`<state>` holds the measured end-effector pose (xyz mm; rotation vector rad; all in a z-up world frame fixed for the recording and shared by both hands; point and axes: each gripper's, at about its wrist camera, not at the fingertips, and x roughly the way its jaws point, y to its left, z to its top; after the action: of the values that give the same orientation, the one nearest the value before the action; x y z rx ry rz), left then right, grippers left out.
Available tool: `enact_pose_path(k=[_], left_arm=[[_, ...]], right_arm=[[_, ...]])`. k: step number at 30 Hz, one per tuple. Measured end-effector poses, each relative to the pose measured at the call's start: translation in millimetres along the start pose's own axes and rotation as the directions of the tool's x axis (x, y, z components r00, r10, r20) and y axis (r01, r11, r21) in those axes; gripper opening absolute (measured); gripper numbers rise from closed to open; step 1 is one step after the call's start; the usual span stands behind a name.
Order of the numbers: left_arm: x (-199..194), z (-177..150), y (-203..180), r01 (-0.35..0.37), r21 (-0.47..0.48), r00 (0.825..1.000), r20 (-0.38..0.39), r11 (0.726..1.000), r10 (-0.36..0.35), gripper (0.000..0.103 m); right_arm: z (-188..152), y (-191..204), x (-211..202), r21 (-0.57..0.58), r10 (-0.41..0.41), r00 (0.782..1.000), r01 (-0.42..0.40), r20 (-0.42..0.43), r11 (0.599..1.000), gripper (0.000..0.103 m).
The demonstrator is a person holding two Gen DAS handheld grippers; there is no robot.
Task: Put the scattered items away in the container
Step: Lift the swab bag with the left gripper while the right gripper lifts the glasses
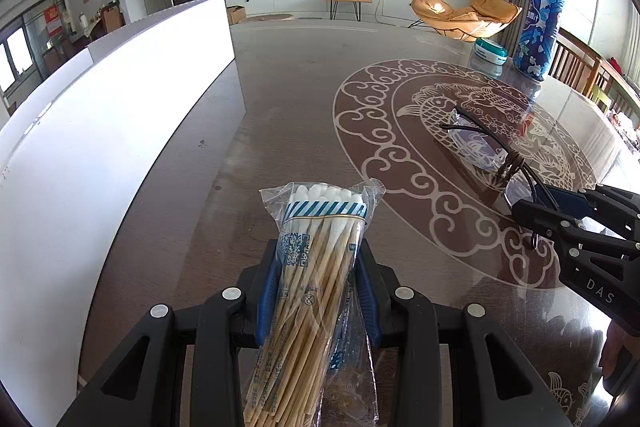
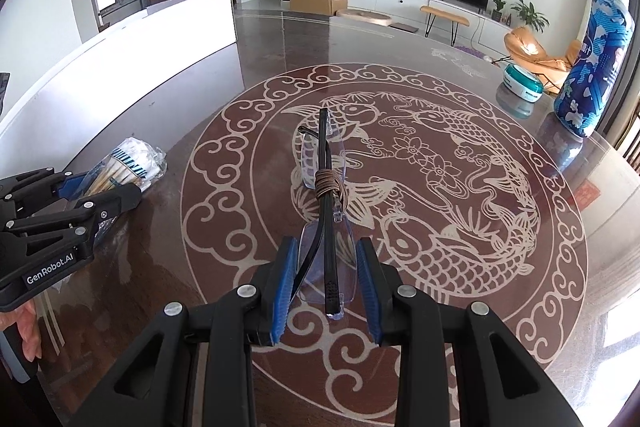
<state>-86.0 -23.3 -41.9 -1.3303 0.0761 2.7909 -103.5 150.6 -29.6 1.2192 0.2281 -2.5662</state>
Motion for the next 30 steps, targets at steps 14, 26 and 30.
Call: enact_pose_path(k=[14, 26, 30], left_arm=[[0, 0, 0, 0.0, 0.0, 1.0, 0.0, 1.0, 0.0, 0.036], [-6, -15, 13, 0.054, 0.033, 0.996, -0.069, 0.998, -0.051, 0.095], [-7, -17, 19, 0.071, 0.065, 0.994, -0.088, 0.995, -0.066, 0.096]], right_arm=[[-18, 15, -12, -0.011, 0.034, 0.999, -0.034, -0.001, 0.999, 0.032], [-23, 1, -15, 0.001, 0.142, 0.989, -0.142, -0.044, 0.99, 0.087], [-13, -16, -12, 0.017, 0.165, 0.979, -0.165, -0.123, 0.986, 0.087]])
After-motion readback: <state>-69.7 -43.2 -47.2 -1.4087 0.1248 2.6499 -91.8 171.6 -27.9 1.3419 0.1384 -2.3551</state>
